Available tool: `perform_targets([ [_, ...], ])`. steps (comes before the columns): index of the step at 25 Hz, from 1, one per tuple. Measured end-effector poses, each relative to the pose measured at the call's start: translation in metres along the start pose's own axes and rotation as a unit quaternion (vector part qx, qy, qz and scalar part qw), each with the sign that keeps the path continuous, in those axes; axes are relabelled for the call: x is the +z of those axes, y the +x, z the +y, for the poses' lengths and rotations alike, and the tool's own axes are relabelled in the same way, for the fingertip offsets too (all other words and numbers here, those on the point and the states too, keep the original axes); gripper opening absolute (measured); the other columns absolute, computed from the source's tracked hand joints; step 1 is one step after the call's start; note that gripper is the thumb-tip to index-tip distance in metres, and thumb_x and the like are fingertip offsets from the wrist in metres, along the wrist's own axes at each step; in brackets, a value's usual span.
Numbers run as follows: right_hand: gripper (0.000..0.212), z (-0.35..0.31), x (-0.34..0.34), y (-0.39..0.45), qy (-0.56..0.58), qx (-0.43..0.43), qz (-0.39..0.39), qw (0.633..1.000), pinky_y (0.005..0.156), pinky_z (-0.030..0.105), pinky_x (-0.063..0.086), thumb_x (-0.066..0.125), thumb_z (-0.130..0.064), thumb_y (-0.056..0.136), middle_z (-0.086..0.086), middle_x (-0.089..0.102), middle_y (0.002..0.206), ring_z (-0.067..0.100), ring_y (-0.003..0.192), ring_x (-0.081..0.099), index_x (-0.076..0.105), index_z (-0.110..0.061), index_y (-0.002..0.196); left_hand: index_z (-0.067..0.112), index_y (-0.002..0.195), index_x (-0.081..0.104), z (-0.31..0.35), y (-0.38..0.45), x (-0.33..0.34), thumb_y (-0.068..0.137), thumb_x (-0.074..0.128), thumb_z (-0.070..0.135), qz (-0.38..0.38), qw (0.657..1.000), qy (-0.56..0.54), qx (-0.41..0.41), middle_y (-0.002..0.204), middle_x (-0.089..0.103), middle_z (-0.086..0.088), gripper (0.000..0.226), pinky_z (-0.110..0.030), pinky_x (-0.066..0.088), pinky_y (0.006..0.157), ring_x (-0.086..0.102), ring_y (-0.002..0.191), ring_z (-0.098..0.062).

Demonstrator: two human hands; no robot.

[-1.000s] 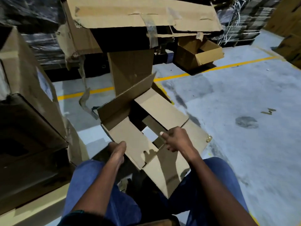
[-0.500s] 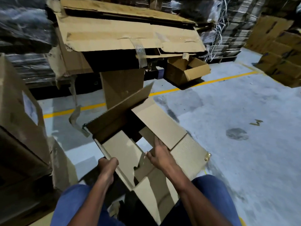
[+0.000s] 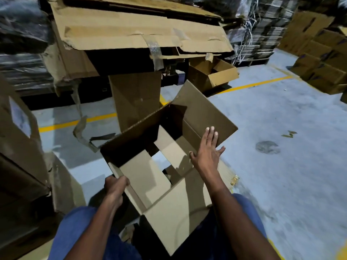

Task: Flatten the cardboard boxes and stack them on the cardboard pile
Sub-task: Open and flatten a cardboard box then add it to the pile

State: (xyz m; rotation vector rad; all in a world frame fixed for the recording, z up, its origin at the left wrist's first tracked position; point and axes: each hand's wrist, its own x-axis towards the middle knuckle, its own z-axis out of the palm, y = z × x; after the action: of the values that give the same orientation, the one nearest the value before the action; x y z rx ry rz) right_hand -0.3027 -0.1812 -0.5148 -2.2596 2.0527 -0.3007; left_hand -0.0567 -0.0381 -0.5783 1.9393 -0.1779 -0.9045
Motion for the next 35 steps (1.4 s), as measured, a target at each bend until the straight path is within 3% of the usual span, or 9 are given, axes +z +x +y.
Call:
perform_targets([
  [7,0.120,0.019,0.019,0.027,0.047,0.040,-0.097,0.993,0.111,0.065,0.029,0.075,-0.027,0.085,0.012,-0.003,0.167,0.030,0.154,0.002,-0.021,-0.006,0.154,-0.008,0.085,0.062,0.001,-0.003,-0.001,0.064,0.063,-0.009,0.010,1.000,0.019,0.015,0.086,0.065,-0.024,0.021,-0.037,0.049,0.065,0.062,0.079,-0.036],
  [11,0.120,0.020,0.038,0.036,0.036,0.049,-0.033,0.998,0.088,0.056,0.047,0.068,-0.011,0.084,0.018,0.038,0.147,0.040,0.127,0.040,-0.033,-0.006,0.148,-0.006,0.088,0.062,0.001,0.003,0.001,0.066,0.062,-0.012,-0.012,1.000,0.013,0.020,0.084,0.066,-0.021,0.023,-0.038,0.049,0.066,0.062,0.083,-0.039],
  [14,0.092,0.023,0.041,0.045,0.039,0.051,0.009,0.998,0.081,0.052,0.048,0.066,-0.021,0.090,0.012,0.047,0.130,0.036,0.114,0.045,0.003,-0.009,0.156,-0.007,0.090,0.063,-0.002,0.008,0.001,0.065,0.062,-0.011,-0.022,0.999,0.012,0.021,0.087,0.067,-0.022,0.025,-0.039,0.050,0.067,0.063,0.084,-0.039],
  [16,0.043,0.026,0.043,0.050,0.067,0.038,-0.001,0.997,0.082,0.049,0.050,0.057,-0.017,0.095,0.013,0.056,0.122,0.036,0.115,0.050,0.040,-0.009,0.134,-0.006,0.088,0.063,-0.002,0.008,0.002,0.067,0.061,-0.012,-0.023,0.999,0.010,0.029,0.085,0.066,-0.020,0.022,-0.037,0.049,0.068,0.062,0.080,-0.036],
  [18,0.014,0.027,0.045,0.046,0.077,0.021,-0.004,0.997,0.078,0.045,0.053,0.050,-0.015,0.097,0.015,0.064,0.107,0.037,0.106,0.059,0.051,-0.008,0.109,-0.003,0.084,0.062,0.000,0.007,0.002,0.069,0.061,-0.014,-0.017,0.999,0.007,0.038,0.082,0.064,-0.018,0.018,-0.037,0.049,0.070,0.060,0.076,-0.033],
  [25,0.018,0.017,0.030,0.046,0.024,0.039,0.021,0.999,0.067,0.036,0.042,0.048,-0.024,0.102,0.013,0.069,0.105,0.037,0.098,0.065,0.055,-0.009,0.109,0.001,0.096,0.066,-0.004,0.005,0.000,0.082,0.067,0.003,0.006,0.993,0.092,0.070,0.090,0.069,-0.017,0.014,-0.036,0.052,0.075,0.065,0.088,-0.035],
  [28,0.013,0.006,0.029,0.039,0.009,0.069,0.033,0.997,0.064,0.033,0.038,0.050,-0.016,0.099,0.011,0.067,0.106,0.036,0.099,0.063,0.055,-0.010,0.110,0.000,0.101,0.067,-0.001,-0.009,-0.005,0.089,0.066,0.025,0.053,0.953,0.276,0.113,0.101,0.069,-0.020,0.028,-0.035,0.050,0.080,0.065,0.096,-0.037],
  [31,0.008,-0.007,0.025,0.029,-0.002,0.046,0.058,0.997,0.059,0.031,0.033,0.055,-0.011,0.095,0.012,0.067,0.099,0.036,0.094,0.063,0.058,-0.010,0.103,0.008,0.105,0.069,0.006,-0.024,-0.003,0.098,0.049,0.034,0.100,0.868,0.444,0.199,0.105,0.070,-0.016,0.034,-0.033,0.050,0.077,0.065,0.096,-0.032],
  [35,0.010,-0.019,0.009,0.021,0.017,-0.014,0.066,0.998,0.061,0.032,0.033,0.050,-0.020,0.099,0.008,0.064,0.104,0.035,0.101,0.058,0.057,-0.015,0.104,0.019,0.125,0.062,0.020,-0.026,0.012,0.095,0.041,0.039,0.052,0.819,0.417,0.390,0.117,0.066,-0.009,0.041,-0.036,0.050,0.082,0.065,0.104,-0.029],
])
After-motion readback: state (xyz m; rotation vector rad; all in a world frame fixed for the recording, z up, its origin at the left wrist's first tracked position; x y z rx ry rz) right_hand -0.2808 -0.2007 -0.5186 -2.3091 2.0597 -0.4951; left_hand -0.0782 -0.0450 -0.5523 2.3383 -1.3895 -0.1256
